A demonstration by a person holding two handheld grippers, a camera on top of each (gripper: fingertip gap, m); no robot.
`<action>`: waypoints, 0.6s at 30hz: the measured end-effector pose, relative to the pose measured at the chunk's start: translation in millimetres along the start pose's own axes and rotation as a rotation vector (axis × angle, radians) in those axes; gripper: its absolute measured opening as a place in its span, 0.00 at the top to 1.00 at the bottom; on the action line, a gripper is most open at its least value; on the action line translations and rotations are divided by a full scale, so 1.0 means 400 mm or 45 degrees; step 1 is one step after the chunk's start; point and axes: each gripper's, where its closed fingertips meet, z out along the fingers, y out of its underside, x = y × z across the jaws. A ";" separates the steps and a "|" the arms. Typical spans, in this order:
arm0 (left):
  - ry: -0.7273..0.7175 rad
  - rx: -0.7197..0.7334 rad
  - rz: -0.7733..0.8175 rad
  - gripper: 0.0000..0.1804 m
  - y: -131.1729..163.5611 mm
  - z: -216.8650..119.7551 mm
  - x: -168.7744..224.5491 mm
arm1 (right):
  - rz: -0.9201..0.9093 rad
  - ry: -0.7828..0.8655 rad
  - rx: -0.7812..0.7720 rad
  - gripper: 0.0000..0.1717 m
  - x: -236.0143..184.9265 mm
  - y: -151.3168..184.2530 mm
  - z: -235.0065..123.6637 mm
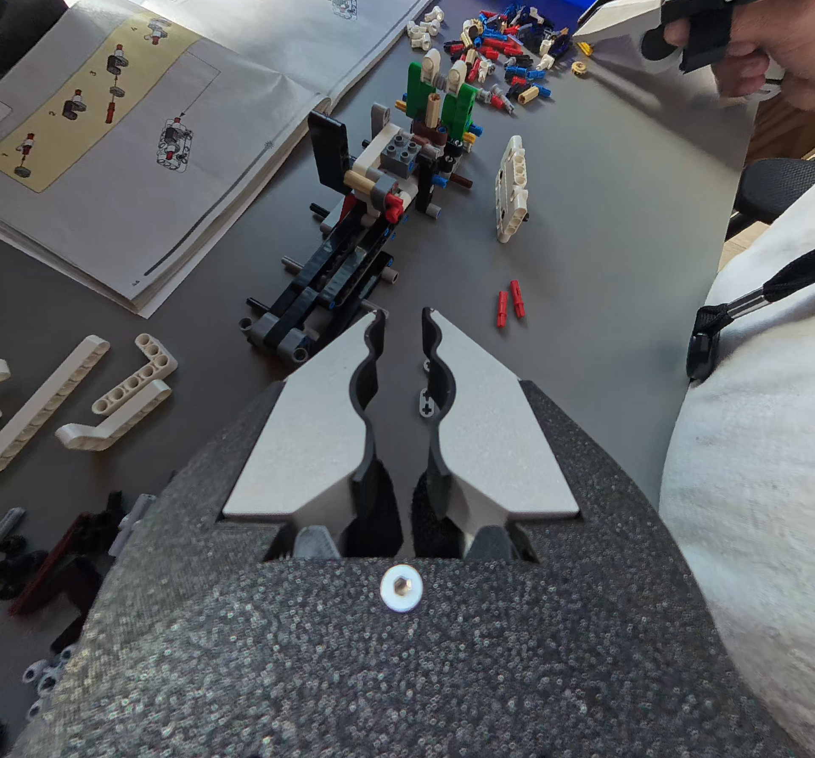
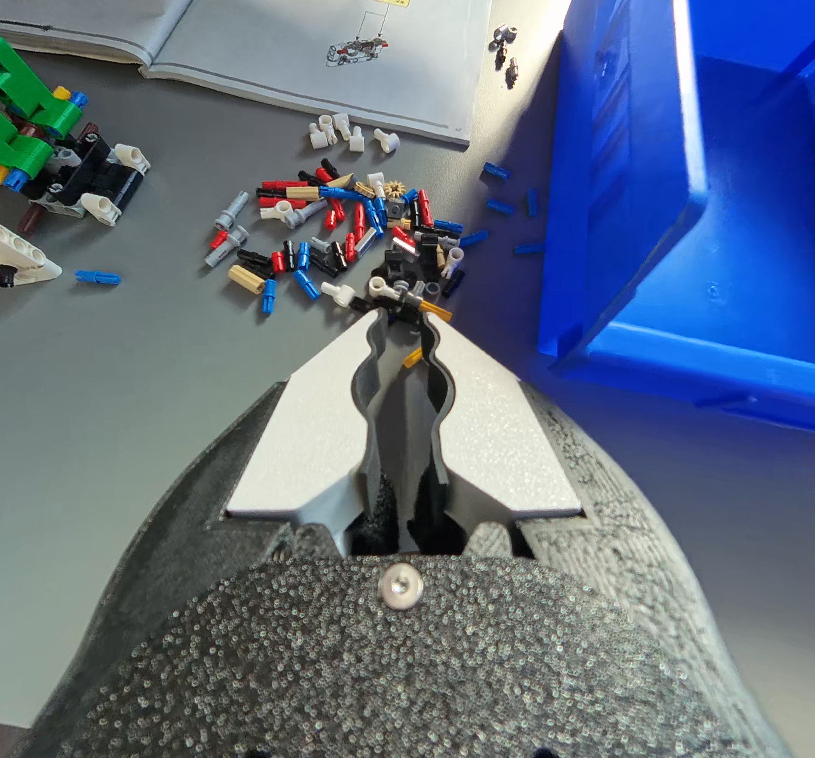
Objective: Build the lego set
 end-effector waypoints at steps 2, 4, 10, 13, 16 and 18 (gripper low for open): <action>0.000 0.010 -0.009 0.92 0.000 -0.004 0.000 | 0.040 0.048 -0.018 0.92 0.026 0.022 -0.019; 0.012 0.026 -0.018 0.92 -0.002 -0.004 0.001 | 0.088 0.096 -0.044 0.89 0.052 0.048 -0.030; 0.037 0.027 0.024 0.92 -0.008 0.009 0.008 | 0.070 0.096 -0.095 0.89 0.054 0.066 -0.032; 0.028 0.027 0.038 0.92 -0.009 0.005 0.008 | 0.055 0.084 -0.092 0.89 0.048 0.061 -0.026; 0.025 0.037 0.023 0.92 -0.008 -0.002 0.008 | 0.039 0.068 -0.089 0.89 0.041 0.055 -0.020; 0.020 0.043 0.015 0.92 -0.007 -0.006 0.008 | 0.035 0.052 -0.086 0.89 0.037 0.050 -0.014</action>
